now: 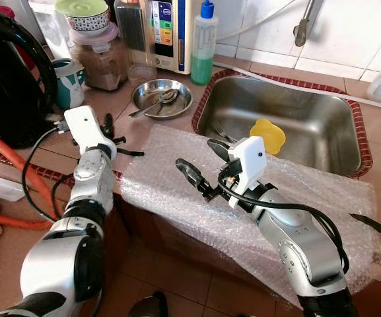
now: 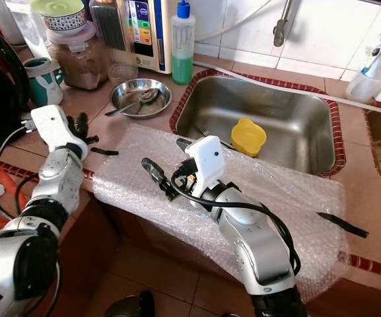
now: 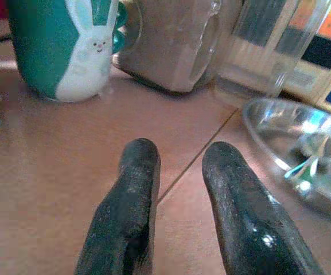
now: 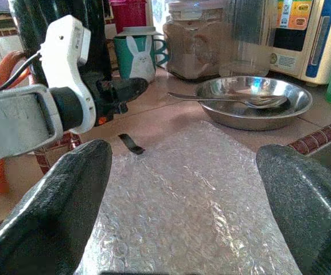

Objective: Kitchen organization

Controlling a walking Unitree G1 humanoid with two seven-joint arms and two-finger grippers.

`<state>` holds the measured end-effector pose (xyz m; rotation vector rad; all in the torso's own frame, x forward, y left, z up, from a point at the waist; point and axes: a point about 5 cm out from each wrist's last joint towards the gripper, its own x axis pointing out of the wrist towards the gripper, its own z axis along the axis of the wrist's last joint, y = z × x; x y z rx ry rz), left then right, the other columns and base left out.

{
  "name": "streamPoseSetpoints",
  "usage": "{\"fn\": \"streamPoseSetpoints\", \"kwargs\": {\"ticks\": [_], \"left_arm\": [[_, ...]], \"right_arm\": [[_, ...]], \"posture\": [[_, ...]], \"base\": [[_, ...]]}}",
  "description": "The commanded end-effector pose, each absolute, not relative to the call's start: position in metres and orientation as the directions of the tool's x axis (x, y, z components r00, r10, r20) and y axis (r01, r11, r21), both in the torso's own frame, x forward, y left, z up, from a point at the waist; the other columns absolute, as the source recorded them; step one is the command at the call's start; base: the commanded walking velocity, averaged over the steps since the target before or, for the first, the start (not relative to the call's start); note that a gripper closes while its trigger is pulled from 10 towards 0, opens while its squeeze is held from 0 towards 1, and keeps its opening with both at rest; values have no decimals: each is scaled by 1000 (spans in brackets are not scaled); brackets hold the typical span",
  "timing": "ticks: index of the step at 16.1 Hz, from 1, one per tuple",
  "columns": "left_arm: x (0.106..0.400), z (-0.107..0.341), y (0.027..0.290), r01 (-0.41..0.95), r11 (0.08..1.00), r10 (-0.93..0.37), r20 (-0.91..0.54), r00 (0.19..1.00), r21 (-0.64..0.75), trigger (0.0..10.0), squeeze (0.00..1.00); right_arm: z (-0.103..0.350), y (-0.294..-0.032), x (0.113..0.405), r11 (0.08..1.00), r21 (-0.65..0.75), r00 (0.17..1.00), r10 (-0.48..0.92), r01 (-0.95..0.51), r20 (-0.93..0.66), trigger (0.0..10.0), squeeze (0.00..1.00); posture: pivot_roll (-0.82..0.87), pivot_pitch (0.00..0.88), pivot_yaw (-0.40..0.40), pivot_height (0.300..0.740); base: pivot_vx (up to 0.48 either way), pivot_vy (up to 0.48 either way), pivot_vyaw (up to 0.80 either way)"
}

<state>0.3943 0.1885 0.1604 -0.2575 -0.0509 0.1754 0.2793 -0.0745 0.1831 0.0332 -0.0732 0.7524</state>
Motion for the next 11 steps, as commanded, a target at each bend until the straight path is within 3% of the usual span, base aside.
{"fn": "streamPoseSetpoints", "kwargs": {"ticks": [1,7,11], "left_arm": [[398,168,186,-148,935,168,34,985,-322,10000,1000],[403,182,181,-125,789,190,46,981,-602,10000,1000],[404,178,170,-103,692,151,4,988,-714,10000,1000]], "right_arm": [[184,-75,279,730,1,728,681,-683,82,10000,0],[184,-75,280,727,-4,724,685,-687,80,10000,0],[184,-74,279,725,-3,723,686,-688,80,10000,0]], "posture": [[-38,112,8,740],[-40,108,6,740],[-38,109,4,740]], "base": [[0,0,0],[0,0,0],[0,0,0]]}}
